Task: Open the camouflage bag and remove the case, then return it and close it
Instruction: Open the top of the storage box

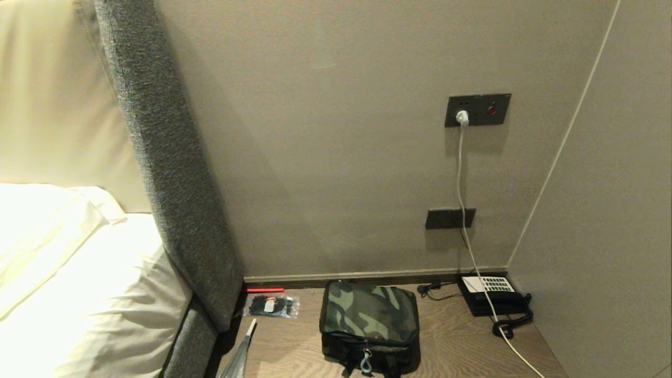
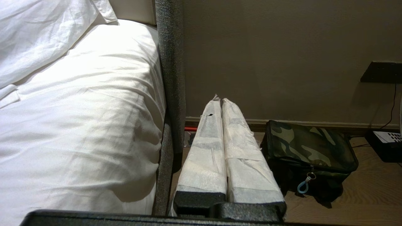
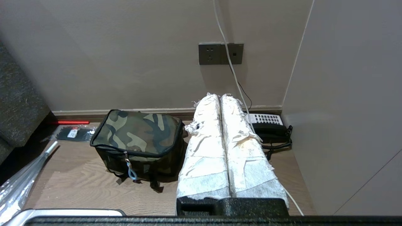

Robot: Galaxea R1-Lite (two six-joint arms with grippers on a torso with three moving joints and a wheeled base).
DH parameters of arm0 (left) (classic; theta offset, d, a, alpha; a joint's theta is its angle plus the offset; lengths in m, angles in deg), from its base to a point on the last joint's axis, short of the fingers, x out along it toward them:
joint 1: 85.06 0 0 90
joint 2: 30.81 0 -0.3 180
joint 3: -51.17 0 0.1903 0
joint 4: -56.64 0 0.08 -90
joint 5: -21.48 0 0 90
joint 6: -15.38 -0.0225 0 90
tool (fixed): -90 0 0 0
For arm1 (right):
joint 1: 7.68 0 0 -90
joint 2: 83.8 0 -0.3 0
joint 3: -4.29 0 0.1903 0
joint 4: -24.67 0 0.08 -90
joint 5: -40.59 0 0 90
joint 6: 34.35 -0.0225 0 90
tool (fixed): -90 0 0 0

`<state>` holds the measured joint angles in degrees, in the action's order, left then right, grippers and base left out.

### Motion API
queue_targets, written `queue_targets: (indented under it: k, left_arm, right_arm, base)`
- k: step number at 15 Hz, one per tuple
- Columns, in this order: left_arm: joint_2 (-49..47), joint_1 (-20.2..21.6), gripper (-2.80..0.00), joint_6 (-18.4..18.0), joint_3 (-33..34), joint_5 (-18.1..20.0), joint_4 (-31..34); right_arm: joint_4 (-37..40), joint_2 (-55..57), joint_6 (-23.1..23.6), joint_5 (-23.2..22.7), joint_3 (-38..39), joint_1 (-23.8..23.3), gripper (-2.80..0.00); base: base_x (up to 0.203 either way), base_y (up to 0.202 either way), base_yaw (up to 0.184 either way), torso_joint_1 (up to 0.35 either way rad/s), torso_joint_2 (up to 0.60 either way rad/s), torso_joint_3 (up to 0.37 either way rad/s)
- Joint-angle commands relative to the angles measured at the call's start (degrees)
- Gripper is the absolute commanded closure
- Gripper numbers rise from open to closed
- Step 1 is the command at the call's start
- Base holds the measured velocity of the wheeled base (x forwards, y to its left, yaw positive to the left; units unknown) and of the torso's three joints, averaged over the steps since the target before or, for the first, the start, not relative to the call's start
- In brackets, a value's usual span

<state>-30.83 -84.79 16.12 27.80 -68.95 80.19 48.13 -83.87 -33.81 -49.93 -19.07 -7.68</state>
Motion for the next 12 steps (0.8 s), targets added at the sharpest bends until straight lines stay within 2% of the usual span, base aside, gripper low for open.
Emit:
queue_targets:
  k: [1,9,12]
  left_arm:
    - [0.11,0.00,0.00,0.05,0.18,-0.01,-0.01]
    - [0.02,0.00,0.00,-0.04,0.18,-0.01,-0.01]
    - [0.04,0.00,0.00,0.12,0.18,-0.01,-0.01]
  right_arm:
    - [-0.01,-0.19,-0.02,0.00,0.00,0.00,0.00]
    - [-0.01,-0.11,-0.02,0.00,0.00,0.00,0.00]
    - [-0.01,-0.19,-0.02,0.00,0.00,0.00,0.00]
  base:
    - [0.000,0.000,0.000,0.000,0.00,0.000]
    - [0.000,0.000,0.000,0.000,0.00,0.000]
    - [0.000,0.000,0.000,0.001,0.00,-0.101]
